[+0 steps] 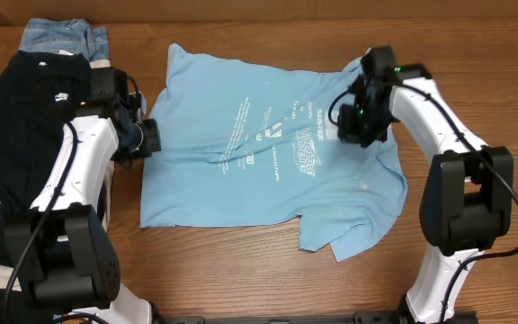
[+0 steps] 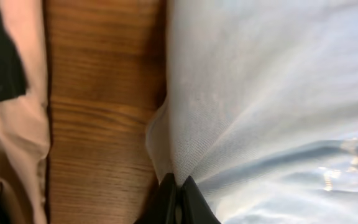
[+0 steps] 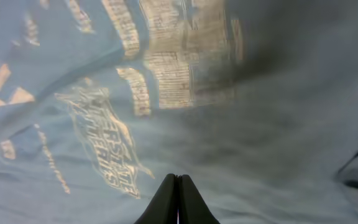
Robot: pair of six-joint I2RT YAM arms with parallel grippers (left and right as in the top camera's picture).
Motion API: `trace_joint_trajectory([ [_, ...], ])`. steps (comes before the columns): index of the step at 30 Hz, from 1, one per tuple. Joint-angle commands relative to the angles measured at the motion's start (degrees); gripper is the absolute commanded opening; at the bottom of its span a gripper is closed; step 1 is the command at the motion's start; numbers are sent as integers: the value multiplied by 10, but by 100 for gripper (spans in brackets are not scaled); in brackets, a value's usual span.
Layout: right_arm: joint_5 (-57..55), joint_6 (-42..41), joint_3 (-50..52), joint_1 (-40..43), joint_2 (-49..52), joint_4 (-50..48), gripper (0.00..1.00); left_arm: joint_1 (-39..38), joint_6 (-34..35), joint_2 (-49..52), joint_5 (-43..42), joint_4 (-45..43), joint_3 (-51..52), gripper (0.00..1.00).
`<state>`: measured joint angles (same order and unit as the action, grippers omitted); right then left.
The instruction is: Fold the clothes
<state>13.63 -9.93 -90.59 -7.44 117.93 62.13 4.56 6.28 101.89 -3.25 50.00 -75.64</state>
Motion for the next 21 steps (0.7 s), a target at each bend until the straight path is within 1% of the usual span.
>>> trace_joint_trajectory([
  [1, 0, -13, 50, 5, -1, -33, 4, -34, 0, -15, -30, 7, -49, 4],
  [9, -1, -19, 106, 14, 4, -90, 4, -111, -7, -15, -26, -8, -78, 4],
  [14, 0, -19, 108, 19, 26, -99, 4, -172, -15, -12, -70, -39, -76, 4],
  [17, 0, -19, 108, 19, 28, -106, 4, -223, -19, 0, -73, -72, -72, 4],
  [19, 0, -21, 108, 20, 28, -113, 4, -257, -31, 17, -73, -91, -72, 4],
  [21, 3, -23, 108, 24, 28, -118, 4, -293, -64, 44, -73, -104, -72, 4],
])
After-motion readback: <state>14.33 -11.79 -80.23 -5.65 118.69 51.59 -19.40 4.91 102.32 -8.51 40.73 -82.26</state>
